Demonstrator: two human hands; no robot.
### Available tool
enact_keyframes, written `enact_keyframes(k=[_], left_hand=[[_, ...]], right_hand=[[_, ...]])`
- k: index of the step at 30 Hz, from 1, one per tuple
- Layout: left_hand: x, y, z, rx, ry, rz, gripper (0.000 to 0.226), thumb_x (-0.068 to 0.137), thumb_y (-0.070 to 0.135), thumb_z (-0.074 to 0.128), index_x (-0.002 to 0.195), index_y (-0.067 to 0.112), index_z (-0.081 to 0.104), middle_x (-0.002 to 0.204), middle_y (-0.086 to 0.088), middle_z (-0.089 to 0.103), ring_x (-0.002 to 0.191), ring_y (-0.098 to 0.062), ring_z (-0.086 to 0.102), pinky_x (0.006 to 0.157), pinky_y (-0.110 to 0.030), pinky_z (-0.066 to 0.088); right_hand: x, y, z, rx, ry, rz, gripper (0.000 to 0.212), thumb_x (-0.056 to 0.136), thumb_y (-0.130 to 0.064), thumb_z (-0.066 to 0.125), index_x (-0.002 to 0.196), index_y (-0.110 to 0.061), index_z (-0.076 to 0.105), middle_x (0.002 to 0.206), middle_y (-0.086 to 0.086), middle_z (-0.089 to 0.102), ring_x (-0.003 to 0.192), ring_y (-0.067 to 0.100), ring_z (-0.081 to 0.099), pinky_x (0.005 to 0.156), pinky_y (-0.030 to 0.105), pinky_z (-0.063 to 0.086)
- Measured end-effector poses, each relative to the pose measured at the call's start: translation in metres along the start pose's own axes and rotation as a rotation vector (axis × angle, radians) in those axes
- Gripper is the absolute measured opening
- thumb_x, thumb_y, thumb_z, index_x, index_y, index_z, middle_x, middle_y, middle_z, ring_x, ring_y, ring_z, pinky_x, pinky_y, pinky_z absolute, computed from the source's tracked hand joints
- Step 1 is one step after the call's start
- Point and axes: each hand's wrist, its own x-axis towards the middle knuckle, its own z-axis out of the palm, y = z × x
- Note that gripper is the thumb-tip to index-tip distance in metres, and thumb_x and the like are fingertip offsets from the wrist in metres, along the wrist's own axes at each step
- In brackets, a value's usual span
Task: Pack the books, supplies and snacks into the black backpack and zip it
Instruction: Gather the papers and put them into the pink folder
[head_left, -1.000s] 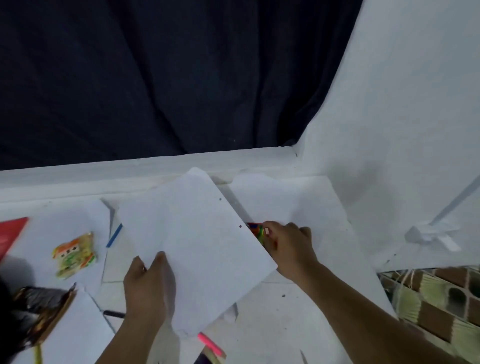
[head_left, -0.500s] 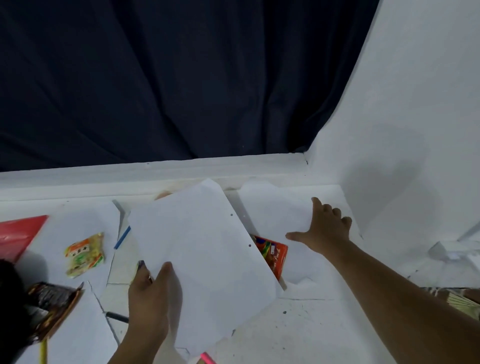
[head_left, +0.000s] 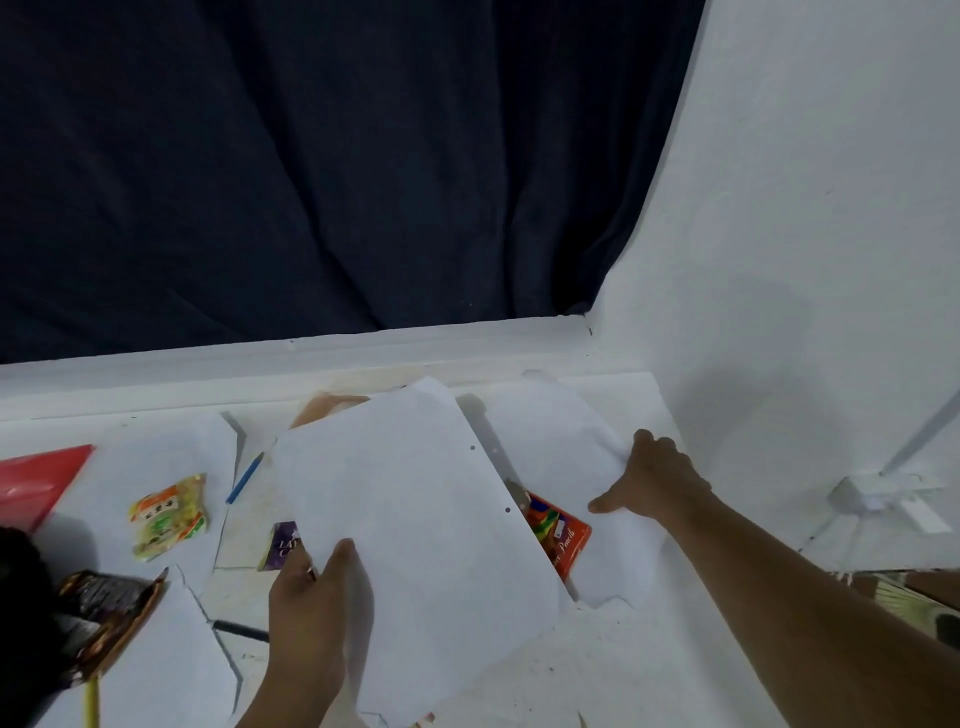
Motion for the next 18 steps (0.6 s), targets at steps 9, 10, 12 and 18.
enact_keyframes(k=[9, 10, 12, 18], left_hand=[[-0.014, -0.006, -0.008, -0.017, -0.104, 0.024, 0.013, 0.094, 0.006, 0.062, 0.094, 0.016, 0.070, 0.093, 0.002, 0.072, 0.093, -0.022, 0.066, 0.087, -0.032, 0.045], [-0.014, -0.005, -0.009, -0.035, -0.107, 0.023, 0.012, 0.095, 0.005, 0.062, 0.094, 0.014, 0.070, 0.093, 0.000, 0.072, 0.094, -0.025, 0.067, 0.085, -0.029, 0.048], [-0.016, -0.001, -0.010, -0.099, -0.113, 0.002, 0.011, 0.096, 0.001, 0.058, 0.099, 0.007, 0.067, 0.092, -0.003, 0.071, 0.085, -0.023, 0.065, 0.068, -0.015, 0.053], [-0.014, -0.002, -0.023, -0.181, -0.256, -0.053, 0.018, 0.099, 0.004, 0.054, 0.106, 0.011, 0.068, 0.107, -0.004, 0.075, 0.092, -0.021, 0.069, 0.090, -0.029, 0.050]], right_hand=[[-0.058, 0.020, -0.013, 0.514, 0.000, 0.024, 0.068, 0.069, -0.036, 0.087, 0.120, -0.014, 0.048, 0.114, 0.005, 0.053, 0.104, 0.025, 0.055, 0.083, 0.032, 0.046], [-0.067, 0.019, -0.018, 0.570, 0.026, 0.001, 0.058, 0.071, -0.036, 0.085, 0.111, -0.017, 0.048, 0.109, 0.003, 0.052, 0.100, 0.023, 0.054, 0.081, 0.032, 0.045], [-0.082, 0.015, -0.025, 0.562, 0.141, -0.064, 0.044, 0.075, -0.038, 0.081, 0.101, -0.017, 0.052, 0.104, -0.001, 0.056, 0.092, 0.019, 0.054, 0.075, 0.030, 0.043], [-0.140, -0.010, -0.054, 0.384, 0.622, -0.229, 0.029, 0.086, -0.045, 0.069, 0.101, -0.022, 0.059, 0.089, -0.004, 0.066, 0.077, 0.023, 0.063, 0.066, 0.031, 0.050]])
